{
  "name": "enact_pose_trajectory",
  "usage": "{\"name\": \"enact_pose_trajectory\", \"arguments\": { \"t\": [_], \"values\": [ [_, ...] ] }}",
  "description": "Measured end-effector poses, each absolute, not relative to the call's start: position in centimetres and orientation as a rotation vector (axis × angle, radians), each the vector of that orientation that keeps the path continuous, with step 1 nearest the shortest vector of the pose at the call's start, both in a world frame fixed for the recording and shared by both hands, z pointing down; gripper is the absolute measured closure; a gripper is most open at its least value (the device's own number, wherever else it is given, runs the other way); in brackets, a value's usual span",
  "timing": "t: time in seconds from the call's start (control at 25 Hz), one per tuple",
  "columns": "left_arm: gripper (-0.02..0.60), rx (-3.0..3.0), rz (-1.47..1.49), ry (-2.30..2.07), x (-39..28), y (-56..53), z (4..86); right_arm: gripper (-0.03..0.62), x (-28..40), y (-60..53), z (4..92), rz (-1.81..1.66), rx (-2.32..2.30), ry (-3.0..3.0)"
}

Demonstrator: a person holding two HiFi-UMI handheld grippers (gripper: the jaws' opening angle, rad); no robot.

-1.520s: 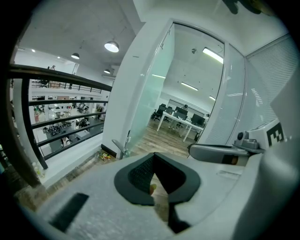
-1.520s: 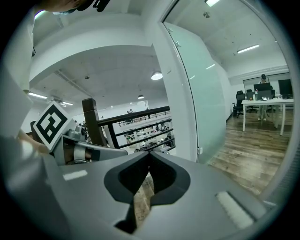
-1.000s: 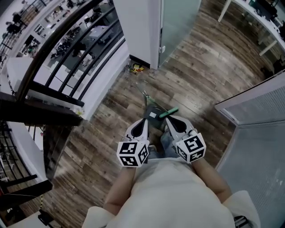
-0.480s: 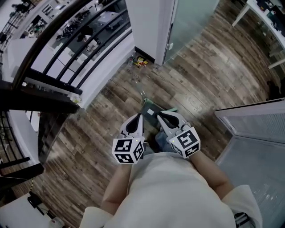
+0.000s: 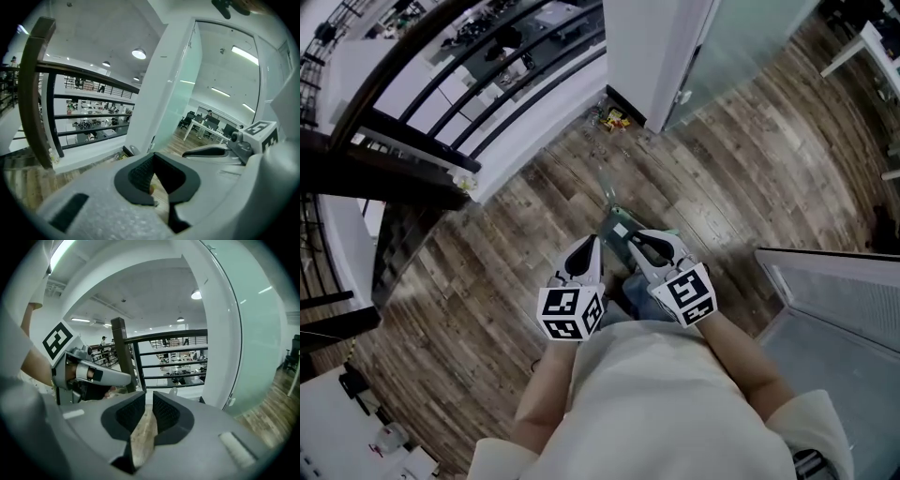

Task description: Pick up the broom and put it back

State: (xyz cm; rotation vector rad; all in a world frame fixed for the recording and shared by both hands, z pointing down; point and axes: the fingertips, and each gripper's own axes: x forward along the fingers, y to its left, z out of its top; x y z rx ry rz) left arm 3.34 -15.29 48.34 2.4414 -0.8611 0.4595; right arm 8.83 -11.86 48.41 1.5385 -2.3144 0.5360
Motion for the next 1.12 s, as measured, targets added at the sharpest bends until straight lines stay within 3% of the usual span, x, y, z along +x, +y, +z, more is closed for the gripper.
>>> {"name": "enact_pose_trajectory", "arguments": {
  "t": [1.12],
  "values": [
    [0.577,2.153,0.447,-1.165,2.2,-16.8,57.4,0.470,11.0,-17.9,61.5,0.571,1.297,-2.238]
  ]
}}
